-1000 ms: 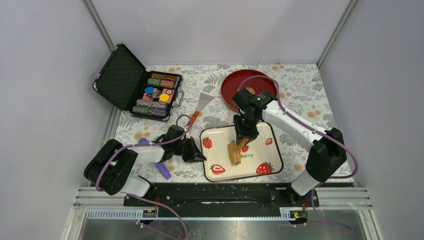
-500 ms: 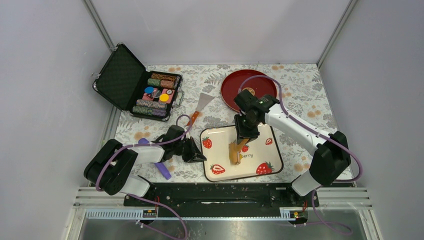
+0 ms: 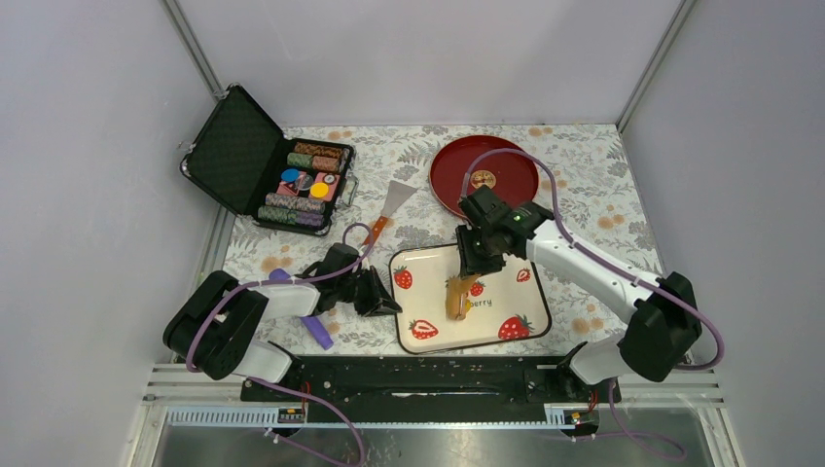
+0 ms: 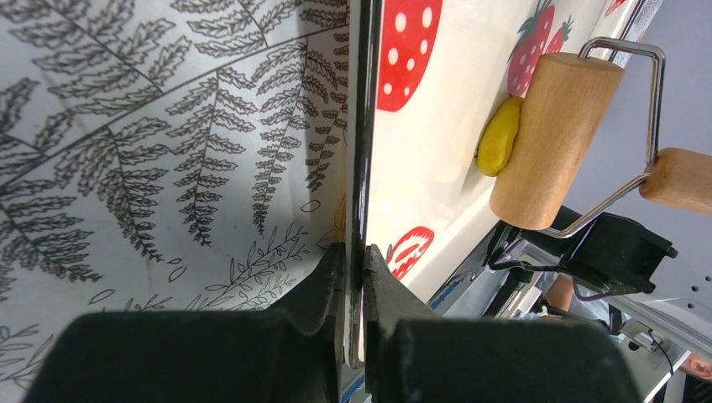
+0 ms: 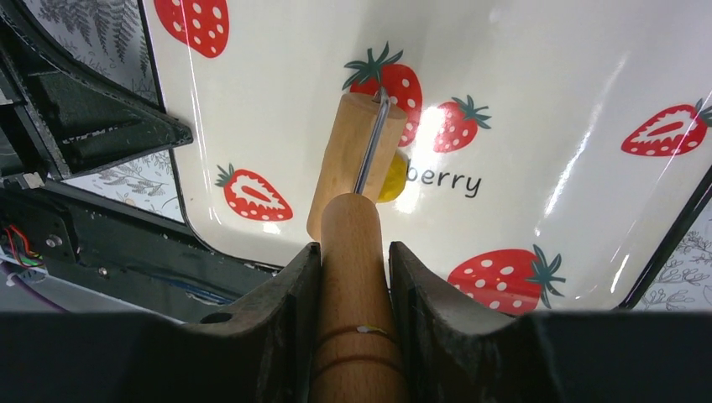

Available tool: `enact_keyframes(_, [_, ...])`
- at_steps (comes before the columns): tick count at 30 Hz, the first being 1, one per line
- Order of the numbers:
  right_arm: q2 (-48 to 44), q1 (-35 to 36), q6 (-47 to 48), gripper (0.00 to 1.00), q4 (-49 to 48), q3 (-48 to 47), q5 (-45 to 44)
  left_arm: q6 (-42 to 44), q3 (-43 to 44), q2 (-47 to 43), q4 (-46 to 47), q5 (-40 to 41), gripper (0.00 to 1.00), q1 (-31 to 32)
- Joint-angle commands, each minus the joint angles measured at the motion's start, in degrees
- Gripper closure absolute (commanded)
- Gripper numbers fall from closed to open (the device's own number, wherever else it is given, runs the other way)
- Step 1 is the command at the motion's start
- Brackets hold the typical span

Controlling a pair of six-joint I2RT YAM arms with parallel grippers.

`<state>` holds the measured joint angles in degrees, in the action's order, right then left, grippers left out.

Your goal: Roll out the dumpling wrappers from the dough

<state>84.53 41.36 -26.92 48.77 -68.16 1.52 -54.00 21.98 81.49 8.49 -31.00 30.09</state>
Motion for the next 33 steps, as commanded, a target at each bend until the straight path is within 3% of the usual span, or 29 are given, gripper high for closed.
enact_keyframes(1, [3.2,0.3,4.7,1.00,6.8,9.3,-14.0,-0.1,-0.8,0.8,1.0,3.8,1.00,-0.6])
enact_keyframes(10, [0.4,0.3,6.5,1.00,4.0,12.9,-13.3,-0.2,-0.9,1.0,1.2,3.7,1.00,-0.6])
enact_keyframes(16, [0.0,0.4,8.5,1.00,3.2,12.6,-7.7,-0.1,-0.9,0.9,1.2,3.6,1.00,-0.7])
enact_keyframes(33, [-0.4,0.1,0.5,1.00,11.5,10.0,1.0,0.0,-0.6,1.0,0.9,3.5,1.00,-0.7])
